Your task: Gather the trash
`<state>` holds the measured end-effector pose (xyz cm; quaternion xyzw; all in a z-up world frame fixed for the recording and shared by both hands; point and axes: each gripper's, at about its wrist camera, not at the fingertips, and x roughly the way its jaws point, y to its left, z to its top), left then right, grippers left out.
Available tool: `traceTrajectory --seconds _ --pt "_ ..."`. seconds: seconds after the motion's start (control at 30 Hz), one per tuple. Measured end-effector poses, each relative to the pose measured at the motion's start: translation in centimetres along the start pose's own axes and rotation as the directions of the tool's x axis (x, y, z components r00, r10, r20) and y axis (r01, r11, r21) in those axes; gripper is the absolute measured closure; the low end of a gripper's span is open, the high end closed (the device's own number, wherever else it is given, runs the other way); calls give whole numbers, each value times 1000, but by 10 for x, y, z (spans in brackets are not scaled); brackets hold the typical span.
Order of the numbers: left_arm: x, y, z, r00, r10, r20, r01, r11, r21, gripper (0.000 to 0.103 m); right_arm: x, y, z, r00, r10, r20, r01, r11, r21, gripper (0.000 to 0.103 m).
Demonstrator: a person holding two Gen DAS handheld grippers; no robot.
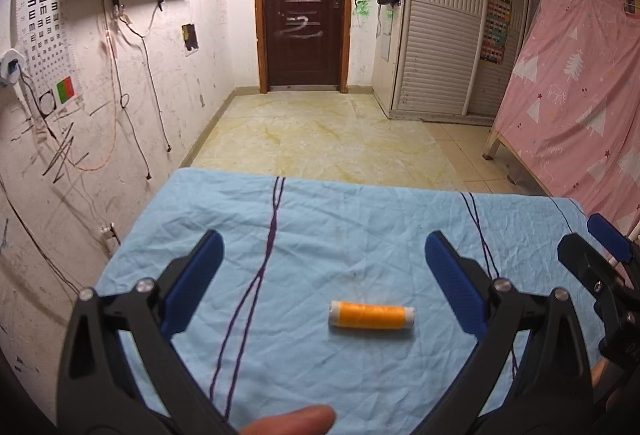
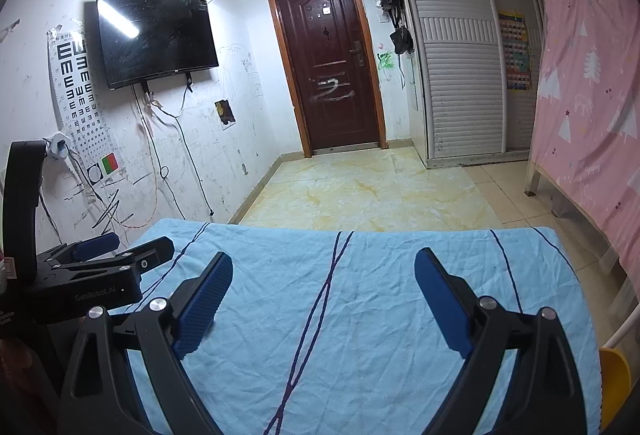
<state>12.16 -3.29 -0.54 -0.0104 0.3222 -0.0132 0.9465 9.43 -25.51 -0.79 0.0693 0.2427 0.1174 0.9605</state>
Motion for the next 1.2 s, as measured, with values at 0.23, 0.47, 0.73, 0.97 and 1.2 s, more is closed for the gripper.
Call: traceTrajectory --seconds 0.23,0.47,0.73,0.97,1.2 --pt "0 0 0 1000 0 -1 0 1000 -1 6 0 0 0 1000 1 -1 -1 1000 0 17" --pt "0 1 0 1000 0 0 0 1000 1 6 0 0 0 1000 1 0 -1 1000 -1 17" --pt "-1 2 0 1000 9 7 -9 1000 2 6 0 0 0 1000 1 0 -1 1000 -1 17" --pt "-3 1 0 1000 9 14 -10 1000 14 6 0 0 1 1000 1 0 -1 1000 -1 17" --pt "-4 3 1 1000 4 13 -4 1000 -1 6 1 -2 -1 1000 -6 -3 6 1000 4 15"
